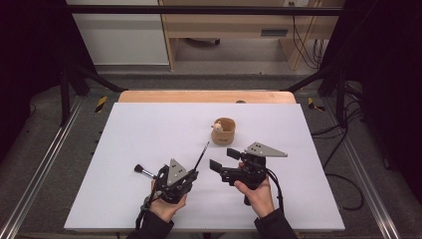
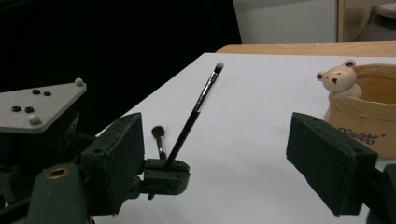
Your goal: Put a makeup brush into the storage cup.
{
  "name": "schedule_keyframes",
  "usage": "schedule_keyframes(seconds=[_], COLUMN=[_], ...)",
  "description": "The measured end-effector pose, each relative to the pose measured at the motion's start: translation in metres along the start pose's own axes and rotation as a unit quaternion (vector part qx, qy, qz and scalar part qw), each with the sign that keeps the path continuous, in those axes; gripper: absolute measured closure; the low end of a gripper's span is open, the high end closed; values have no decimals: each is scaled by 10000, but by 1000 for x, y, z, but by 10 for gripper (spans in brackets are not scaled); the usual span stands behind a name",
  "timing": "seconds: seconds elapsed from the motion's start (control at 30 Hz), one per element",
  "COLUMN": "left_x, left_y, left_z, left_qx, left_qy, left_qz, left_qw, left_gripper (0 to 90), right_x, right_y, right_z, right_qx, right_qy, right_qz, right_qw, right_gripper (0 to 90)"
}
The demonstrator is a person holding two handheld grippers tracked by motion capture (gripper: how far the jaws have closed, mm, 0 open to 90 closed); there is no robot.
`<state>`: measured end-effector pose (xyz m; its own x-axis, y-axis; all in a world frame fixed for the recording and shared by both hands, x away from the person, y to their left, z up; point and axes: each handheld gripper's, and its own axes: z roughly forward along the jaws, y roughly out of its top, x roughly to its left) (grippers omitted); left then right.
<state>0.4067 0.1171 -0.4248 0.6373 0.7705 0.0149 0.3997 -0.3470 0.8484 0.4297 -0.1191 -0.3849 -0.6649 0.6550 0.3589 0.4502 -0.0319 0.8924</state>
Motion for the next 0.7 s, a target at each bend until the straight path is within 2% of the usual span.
schedule_keyframes(seconds=[0.2,0.7], left_x=[-5,-17], left_y=[4,13], left_z=[1,5], left_qx=[-84,-196], left_qy=[-7,-78], left_qz=[-32,-72], left_qw=[10000,9998], left_gripper=[846,846], right_x=[0,-1], right_y=[2,0], right_z=[4,11], right_qx=[-49,-44], right_qy=[38,119], right_qz=[124,374], right_qw=[9999,9992], right_gripper=[232,369])
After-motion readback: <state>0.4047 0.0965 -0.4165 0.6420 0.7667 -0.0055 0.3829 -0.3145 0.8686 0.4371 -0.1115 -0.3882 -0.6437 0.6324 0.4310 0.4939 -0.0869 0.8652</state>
